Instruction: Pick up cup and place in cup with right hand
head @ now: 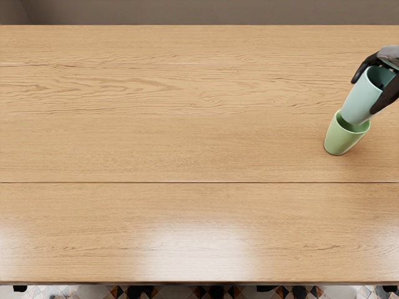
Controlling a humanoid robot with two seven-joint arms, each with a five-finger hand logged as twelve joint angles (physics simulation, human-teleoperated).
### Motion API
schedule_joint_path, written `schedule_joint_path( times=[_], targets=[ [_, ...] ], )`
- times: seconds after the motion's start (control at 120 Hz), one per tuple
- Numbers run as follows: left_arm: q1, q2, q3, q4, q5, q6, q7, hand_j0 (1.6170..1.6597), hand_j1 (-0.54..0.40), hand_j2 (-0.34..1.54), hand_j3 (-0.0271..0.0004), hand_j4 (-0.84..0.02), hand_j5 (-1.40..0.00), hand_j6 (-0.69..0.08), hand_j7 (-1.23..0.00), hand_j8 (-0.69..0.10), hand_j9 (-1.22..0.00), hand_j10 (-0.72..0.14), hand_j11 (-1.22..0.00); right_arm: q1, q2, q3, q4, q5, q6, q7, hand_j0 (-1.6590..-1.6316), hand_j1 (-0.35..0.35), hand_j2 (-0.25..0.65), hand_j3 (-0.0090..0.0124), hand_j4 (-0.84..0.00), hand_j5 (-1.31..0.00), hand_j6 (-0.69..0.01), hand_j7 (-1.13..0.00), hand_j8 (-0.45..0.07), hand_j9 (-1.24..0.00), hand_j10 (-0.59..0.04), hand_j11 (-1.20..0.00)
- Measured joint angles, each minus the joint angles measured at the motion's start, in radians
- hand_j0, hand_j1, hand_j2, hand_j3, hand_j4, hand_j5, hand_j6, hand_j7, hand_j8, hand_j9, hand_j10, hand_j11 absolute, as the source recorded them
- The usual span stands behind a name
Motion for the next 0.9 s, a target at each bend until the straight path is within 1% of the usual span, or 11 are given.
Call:
schedule_joint_path(
  times=[0.067,0.083,0.092,0.558,0.567,0.6,0.617,0.8,0.833,0.858,0.9],
  targets=[
    [0.0,0.0,0.009,0.0,0.0,0.0,0.0,1.6581,0.349,0.0,0.0001,0.0,0.0,0.0,0.0,0.0,0.0,0.0,0.0,-0.005,0.002,0.0,-0.008,-0.004,0.0,0.0,-1.6497,0.136,0.029,0.0001,-0.474,-0.94,-0.205,-0.86,-0.112,-0.88,-0.244,-0.9],
    [0.0,0.0,0.012,0.0,0.0,0.0,0.0,1.6581,0.349,0.0,0.0,0.0,0.0,0.0,0.0,0.0,0.0,0.0,0.0,-0.008,0.002,0.0,-0.011,-0.005,0.0,0.0,-1.6495,0.134,0.028,-0.001,-0.475,-0.93,-0.212,-0.86,-0.112,-0.88,-0.243,-0.9],
    [0.0,0.0,0.013,0.0,0.0,0.0,0.0,1.6581,0.349,0.0,0.0,0.0,0.0,0.0,0.0,0.0,0.0,0.0,0.0,-0.009,0.002,0.0,-0.012,-0.005,0.0,0.0,-1.6495,0.133,0.023,-0.0002,-0.475,-0.93,-0.204,-0.86,-0.112,-0.88,-0.244,-0.9],
    [0.001,0.0,0.028,0.0,0.0,0.0,0.001,1.6581,0.349,0.0,0.0001,0.0,0.0,0.0,0.0,0.0,0.0,0.0,0.0,-0.032,0.049,0.0,-0.056,-0.024,-0.004,0.0,-1.6502,0.112,0.005,0.0004,-0.51,-0.9,-0.231,-0.86,-0.139,-0.86,-0.267,-0.88],
    [0.001,0.0,0.028,0.0,0.0,0.0,0.001,1.6581,0.349,0.0,0.0001,0.0,0.0,0.0,0.0,0.0,0.0,0.0,0.0,-0.032,0.049,0.0,-0.056,-0.025,-0.004,0.0,-1.6501,0.112,0.005,-0.0006,-0.51,-0.9,-0.246,-0.86,-0.14,-0.86,-0.267,-0.88],
    [0.002,0.0,0.028,0.0,0.0,0.0,0.001,1.6581,0.349,0.0,0.0001,0.0,0.0,0.0,0.0,0.0,0.0,0.0,0.0,-0.033,0.051,0.0,-0.058,-0.026,-0.005,0.0,-1.6504,0.114,0.005,0.0009,-0.511,-0.91,-0.226,-0.86,-0.137,-0.86,-0.265,-0.88],
    [0.002,0.0,0.028,0.0,0.0,0.0,0.001,1.6581,0.349,0.0,0.0001,0.0,0.0,0.0,0.0,0.0,0.0,0.0,0.0,-0.034,0.052,0.0,-0.059,-0.027,-0.005,0.0,-1.6504,0.115,0.01,-0.0003,-0.509,-0.9,-0.249,-0.86,-0.138,-0.86,-0.266,-0.88],
    [0.002,0.0,0.028,0.0,0.0,0.0,0.001,1.6581,0.349,0.0,0.0001,0.0,0.0,0.0,0.0,0.0,0.0,0.0,0.0,-0.038,0.06,0.0,-0.072,-0.03,-0.007,0.0,-1.6505,0.114,0.009,0.0003,-0.509,-0.91,-0.23,-0.86,-0.136,-0.86,-0.264,-0.88],
    [0.002,0.0,0.028,0.0,0.0,0.0,0.001,1.6581,0.349,0.0,0.0001,0.0,0.0,0.0,0.0,0.0,0.0,0.0,0.0,-0.039,0.06,0.0,-0.073,-0.031,-0.007,0.0,-1.6504,0.115,0.01,-0.0008,-0.507,-0.91,-0.243,-0.86,-0.135,-0.86,-0.262,-0.88],
    [0.002,0.0,0.028,0.0,0.0,0.0,0.001,1.6581,0.349,0.0,0.0001,0.0,0.0,0.0,0.0,0.0,0.0,0.0,0.0,-0.041,0.06,0.0,-0.073,-0.031,-0.007,0.0,-1.6503,0.113,0.008,0.0002,-0.509,-0.91,-0.23,-0.86,-0.135,-0.86,-0.261,-0.88],
    [0.002,0.0,0.028,0.0,0.0,0.0,0.001,1.6581,0.349,0.0,0.0001,0.0,0.0,0.0,0.0,0.0,0.0,0.0,0.0,-0.044,0.066,-0.001,-0.078,-0.032,-0.007,-0.001,-1.6503,0.109,0.001,0.0,-0.512,-0.91,-0.237,-0.86,-0.137,-0.86,-0.263,-0.88]
  ],
)
